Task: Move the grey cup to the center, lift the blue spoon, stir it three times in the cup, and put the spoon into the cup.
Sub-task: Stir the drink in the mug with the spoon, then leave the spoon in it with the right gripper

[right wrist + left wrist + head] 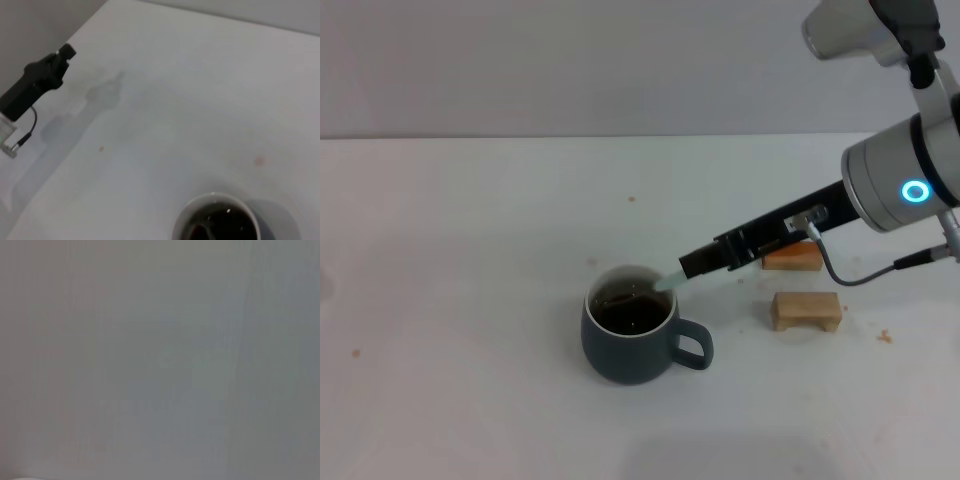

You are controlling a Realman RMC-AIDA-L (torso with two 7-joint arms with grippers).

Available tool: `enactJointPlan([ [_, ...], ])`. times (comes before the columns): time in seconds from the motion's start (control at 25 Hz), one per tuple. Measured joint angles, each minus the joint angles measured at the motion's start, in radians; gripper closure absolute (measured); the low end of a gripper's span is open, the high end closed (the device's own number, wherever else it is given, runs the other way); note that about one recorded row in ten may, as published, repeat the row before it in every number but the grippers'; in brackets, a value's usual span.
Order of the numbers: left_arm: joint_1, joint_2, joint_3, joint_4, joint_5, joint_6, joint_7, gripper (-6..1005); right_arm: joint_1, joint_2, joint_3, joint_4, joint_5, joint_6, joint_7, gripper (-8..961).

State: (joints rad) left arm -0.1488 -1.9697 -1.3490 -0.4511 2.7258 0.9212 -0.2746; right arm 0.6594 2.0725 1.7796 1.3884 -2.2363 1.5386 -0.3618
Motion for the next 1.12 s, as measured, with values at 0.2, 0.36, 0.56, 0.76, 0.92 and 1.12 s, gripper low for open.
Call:
enactJointPlan([
  [0.2, 0.000, 0.000, -0.001, 0.000, 0.000, 0.001, 0.000, 1001, 0.015, -0.001, -0.003, -0.021, -0.002, -0.053, -0.001, 757],
  [0.36, 0.003, 0.001, -0.001, 0.000, 0.000, 0.002, 0.000, 1001, 0.030, -0.001, -0.028, -0.033, -0.001, -0.069, -0.003, 756],
  [0.56, 0.007, 0.002, -0.001, 0.001, 0.000, 0.009, 0.000, 1001, 0.044, -0.001, -0.041, -0.063, -0.005, -0.082, -0.003, 754],
  [0.76, 0.009, 0.001, -0.001, 0.002, 0.000, 0.017, -0.003, 1001, 0.046, -0.003, -0.034, -0.080, -0.040, -0.089, -0.003, 753],
  [0.92, 0.010, 0.000, -0.001, 0.005, 0.000, 0.022, -0.005, 1001, 0.042, -0.005, -0.031, -0.079, -0.058, -0.082, 0.000, 752],
  [1.12, 0.011, -0.001, -0.001, 0.006, 0.000, 0.027, -0.006, 1001, 0.045, -0.005, -0.029, -0.069, -0.057, -0.039, 0.005, 751],
])
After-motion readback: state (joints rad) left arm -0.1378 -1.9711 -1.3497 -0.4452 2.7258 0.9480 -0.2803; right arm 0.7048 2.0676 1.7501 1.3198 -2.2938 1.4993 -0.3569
